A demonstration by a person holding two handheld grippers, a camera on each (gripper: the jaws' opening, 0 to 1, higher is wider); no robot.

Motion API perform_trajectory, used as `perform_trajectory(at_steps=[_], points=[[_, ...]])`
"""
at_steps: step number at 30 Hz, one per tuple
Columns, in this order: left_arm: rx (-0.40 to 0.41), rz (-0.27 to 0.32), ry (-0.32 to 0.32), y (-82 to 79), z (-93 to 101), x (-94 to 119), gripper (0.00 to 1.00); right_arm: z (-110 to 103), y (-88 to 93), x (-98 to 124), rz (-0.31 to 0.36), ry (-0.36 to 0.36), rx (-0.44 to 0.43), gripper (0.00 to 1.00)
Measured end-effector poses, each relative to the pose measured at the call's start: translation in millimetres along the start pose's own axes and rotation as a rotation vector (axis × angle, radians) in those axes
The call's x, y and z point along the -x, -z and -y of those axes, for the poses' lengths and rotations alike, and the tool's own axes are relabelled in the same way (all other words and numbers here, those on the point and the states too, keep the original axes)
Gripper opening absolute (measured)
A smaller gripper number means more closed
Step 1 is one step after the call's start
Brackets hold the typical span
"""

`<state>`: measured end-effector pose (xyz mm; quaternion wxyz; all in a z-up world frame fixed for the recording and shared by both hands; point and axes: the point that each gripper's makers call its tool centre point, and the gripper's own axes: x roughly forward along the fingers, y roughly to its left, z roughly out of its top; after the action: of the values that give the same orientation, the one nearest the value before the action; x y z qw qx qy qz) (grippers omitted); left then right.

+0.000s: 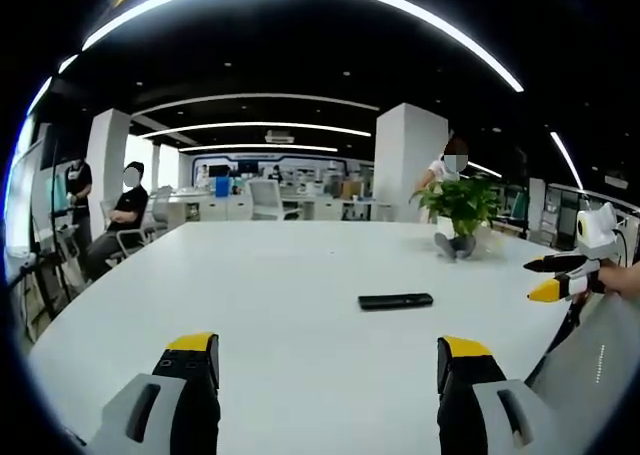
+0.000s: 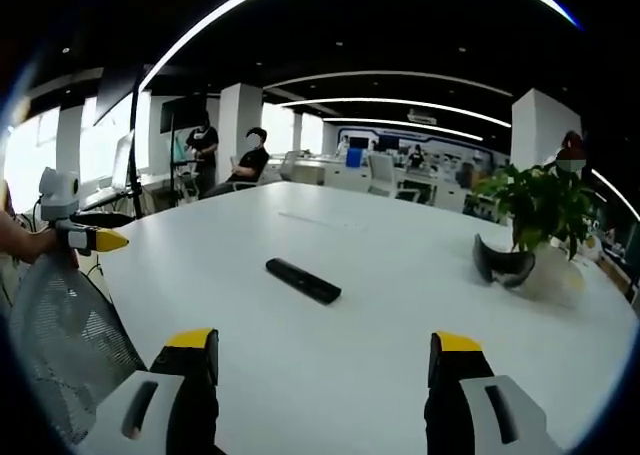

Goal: Press the specified remote control buttons in sequence, fully releasing each button before pressing the next.

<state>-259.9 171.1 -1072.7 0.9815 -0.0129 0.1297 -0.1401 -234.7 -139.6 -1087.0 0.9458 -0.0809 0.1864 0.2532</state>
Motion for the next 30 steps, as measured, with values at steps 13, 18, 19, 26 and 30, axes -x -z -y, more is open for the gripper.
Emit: perform_trajectory(at_steps=[13,18,19,26,30], points=[[-0.004,0.000,0.026,0.2,5.6,0.7,0.95,-2.2,-7.6,-2.0,0.051,-0.038,-0.092,0.95],[-0.024,0.029,0.023,-5.1,5.9,1.9,0.96,-3.8,-7.3,0.8,0.064,-0.048,-0.113,0.97],[-0.025,0.031,0.018,-5.7,5.1,1.9,0.96,-2.5,-11.2,0.5,0.083,-0.044,-0.116,0.98],[-0.016,0.082,0.005,-13.3,-0.6,2.9,0.98,3.6,-11.6,-0.1,0.084,-0.012,-0.102,0.99],[-0.041,0.080,0.003,-12.6,-1.1,2.4,1.00,4.0,-23.7,4.4,0.155,-0.017,-0.105,0.99]])
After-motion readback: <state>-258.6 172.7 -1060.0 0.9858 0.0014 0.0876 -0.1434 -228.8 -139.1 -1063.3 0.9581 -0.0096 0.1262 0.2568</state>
